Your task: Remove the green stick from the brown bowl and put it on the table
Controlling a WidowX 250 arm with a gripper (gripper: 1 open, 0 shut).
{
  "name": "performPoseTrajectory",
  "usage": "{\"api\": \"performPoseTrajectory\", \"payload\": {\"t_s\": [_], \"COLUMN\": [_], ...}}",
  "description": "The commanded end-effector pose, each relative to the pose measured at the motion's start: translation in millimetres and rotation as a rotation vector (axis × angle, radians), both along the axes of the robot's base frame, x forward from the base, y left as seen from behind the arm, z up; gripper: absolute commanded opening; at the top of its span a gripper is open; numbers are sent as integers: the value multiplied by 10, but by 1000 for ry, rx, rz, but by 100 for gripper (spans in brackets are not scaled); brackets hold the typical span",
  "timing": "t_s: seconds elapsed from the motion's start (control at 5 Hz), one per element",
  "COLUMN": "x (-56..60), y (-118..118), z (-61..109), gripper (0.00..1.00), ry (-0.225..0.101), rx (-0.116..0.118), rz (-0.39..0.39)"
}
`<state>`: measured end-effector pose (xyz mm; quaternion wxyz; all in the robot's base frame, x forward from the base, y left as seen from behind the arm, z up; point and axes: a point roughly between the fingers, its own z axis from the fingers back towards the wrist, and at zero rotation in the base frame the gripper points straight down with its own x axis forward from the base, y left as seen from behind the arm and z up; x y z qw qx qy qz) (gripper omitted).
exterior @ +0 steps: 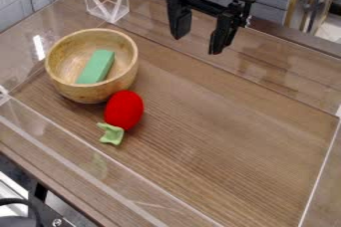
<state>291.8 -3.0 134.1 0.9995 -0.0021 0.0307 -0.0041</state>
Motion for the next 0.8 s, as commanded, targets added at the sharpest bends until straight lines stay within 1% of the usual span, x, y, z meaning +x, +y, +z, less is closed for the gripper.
{"api": "performPoseTrajectory", "payload": {"t_s": [0.0,0.2,0.4,0.6], "x": [-133,-193,-252,-293], "y": [10,306,671,1077], "z": [-107,-106,-172,-136], "gripper": [100,100,100,100], "ry": [12,-11,-44,-69], "rx": [-1,5,8,15], "rz": [45,21,-14,96]}}
